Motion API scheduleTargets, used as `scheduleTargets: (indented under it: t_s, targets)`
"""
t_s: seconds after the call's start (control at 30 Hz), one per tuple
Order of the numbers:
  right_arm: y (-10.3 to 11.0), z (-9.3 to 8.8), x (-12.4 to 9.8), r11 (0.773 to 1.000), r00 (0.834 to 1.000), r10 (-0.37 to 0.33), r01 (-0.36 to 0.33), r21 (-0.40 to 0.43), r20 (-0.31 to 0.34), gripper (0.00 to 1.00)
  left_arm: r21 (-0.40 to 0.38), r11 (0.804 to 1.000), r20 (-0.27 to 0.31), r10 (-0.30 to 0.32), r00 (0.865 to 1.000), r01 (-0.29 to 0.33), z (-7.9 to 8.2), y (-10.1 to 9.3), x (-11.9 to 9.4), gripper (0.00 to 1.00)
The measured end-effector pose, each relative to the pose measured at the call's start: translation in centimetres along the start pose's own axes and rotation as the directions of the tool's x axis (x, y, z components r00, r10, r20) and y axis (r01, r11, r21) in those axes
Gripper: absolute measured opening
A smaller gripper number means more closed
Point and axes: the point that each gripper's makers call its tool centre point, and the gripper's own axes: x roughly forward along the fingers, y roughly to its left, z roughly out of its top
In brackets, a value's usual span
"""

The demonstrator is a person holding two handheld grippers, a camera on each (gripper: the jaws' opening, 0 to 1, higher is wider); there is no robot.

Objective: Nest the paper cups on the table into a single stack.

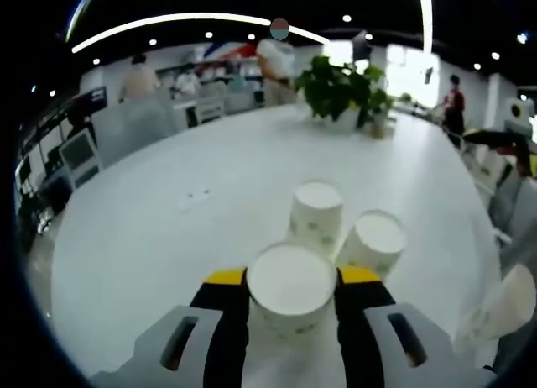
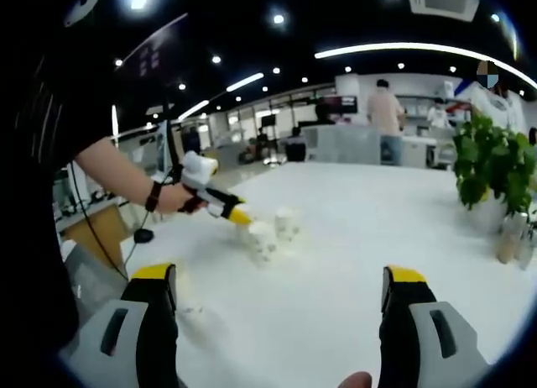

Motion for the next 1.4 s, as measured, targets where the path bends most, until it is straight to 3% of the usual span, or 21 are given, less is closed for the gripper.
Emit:
scheduleTargets:
  t_s: [0.47,0.8,1.4]
  targets:
    - [1.5,1.4,-0.8,1.0,0.999,-0.006,0.006,-0.002,0.041,1.0,0.022,1.0,0.025,-0.011,1.0,0.011,1.9,-0.8,-3.1,0.39]
    - [3.5,1.6,-0.9,1.0,0.998,-0.006,0.007,-0.018,0.056,1.0,0.049,0.997,0.056,-0.058,0.997,0.055,4.1,-2.4,-6.5,0.39]
    - [5.5,1.0,-2.3,0.997,0.996,-0.061,0.063,-0.036,0.062,1.0,0.129,0.983,0.07,-0.138,0.988,0.129,4.9,-6.3,-10.9,0.39]
